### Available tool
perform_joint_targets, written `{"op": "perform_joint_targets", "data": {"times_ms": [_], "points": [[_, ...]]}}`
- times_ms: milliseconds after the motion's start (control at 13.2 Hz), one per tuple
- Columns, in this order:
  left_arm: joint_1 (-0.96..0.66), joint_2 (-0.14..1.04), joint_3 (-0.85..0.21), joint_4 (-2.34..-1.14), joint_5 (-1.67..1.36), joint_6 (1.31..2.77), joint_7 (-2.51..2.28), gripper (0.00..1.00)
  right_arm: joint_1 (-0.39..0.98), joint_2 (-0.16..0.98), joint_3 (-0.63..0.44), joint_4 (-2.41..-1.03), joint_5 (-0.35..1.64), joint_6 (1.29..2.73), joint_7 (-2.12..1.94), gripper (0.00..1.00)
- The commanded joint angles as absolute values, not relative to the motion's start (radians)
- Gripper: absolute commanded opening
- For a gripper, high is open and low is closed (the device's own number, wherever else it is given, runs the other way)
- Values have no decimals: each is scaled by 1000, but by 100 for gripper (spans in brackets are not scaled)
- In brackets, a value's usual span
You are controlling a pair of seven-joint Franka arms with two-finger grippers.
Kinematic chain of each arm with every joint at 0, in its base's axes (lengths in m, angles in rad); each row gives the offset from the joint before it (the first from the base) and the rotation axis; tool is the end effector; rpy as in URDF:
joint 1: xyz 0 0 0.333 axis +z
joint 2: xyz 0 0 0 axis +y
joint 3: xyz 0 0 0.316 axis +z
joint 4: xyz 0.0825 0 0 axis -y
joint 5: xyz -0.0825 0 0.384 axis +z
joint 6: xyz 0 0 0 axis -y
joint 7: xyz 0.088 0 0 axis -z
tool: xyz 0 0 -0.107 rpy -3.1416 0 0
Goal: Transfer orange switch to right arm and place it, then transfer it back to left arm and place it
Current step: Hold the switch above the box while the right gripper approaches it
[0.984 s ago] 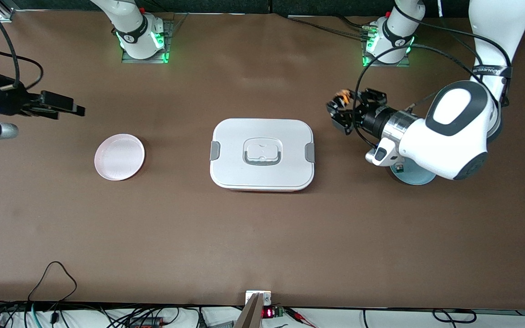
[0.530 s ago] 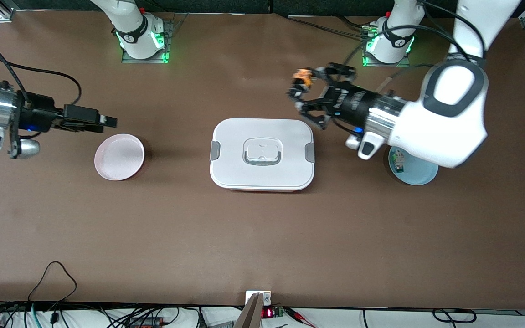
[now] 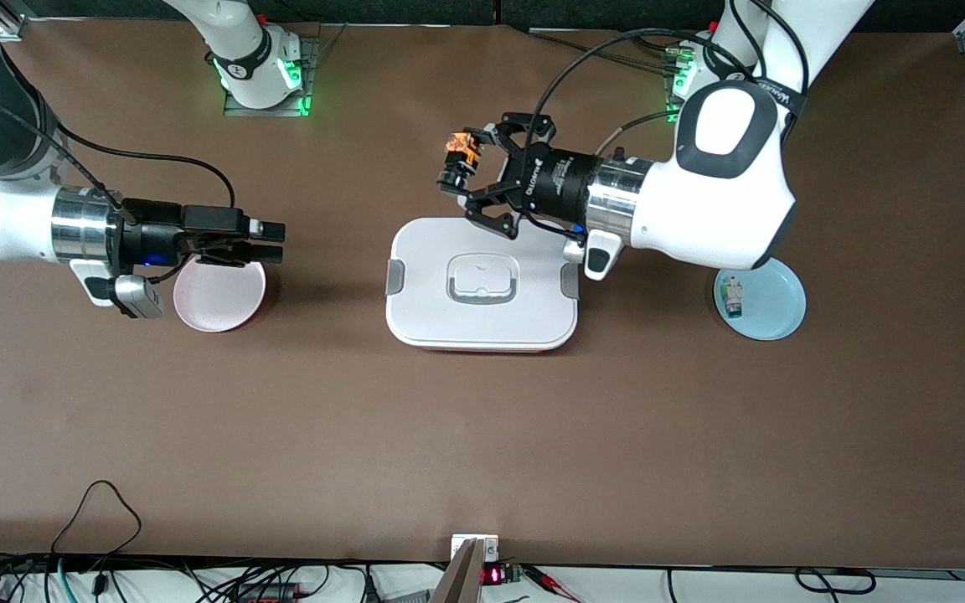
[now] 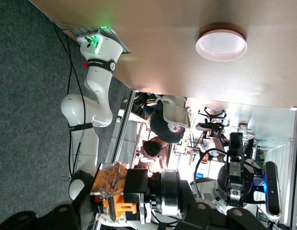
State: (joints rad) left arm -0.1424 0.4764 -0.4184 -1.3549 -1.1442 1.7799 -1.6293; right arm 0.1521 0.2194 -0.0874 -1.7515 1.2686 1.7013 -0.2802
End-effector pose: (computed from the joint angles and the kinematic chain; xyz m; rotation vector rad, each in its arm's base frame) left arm 0.5866 -0.3838 0.5309 1.6371 1.3810 -1.4536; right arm 0.6096 0.1342 0.4833 -1.9193 0.0354 0.1072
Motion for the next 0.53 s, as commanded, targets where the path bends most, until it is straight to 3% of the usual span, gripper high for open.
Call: {"op": "perform_joint_targets", "data": {"times_ms": [0, 454], "points": [[-140, 483, -419, -1336, -1172, 1776, -1647, 23, 176, 209, -92, -1807, 1426, 1698, -337, 100], [-143, 483, -419, -1336, -1184, 1779, -1648, 23, 250, 207, -92, -1871, 1612, 1692, -466, 100]]}}
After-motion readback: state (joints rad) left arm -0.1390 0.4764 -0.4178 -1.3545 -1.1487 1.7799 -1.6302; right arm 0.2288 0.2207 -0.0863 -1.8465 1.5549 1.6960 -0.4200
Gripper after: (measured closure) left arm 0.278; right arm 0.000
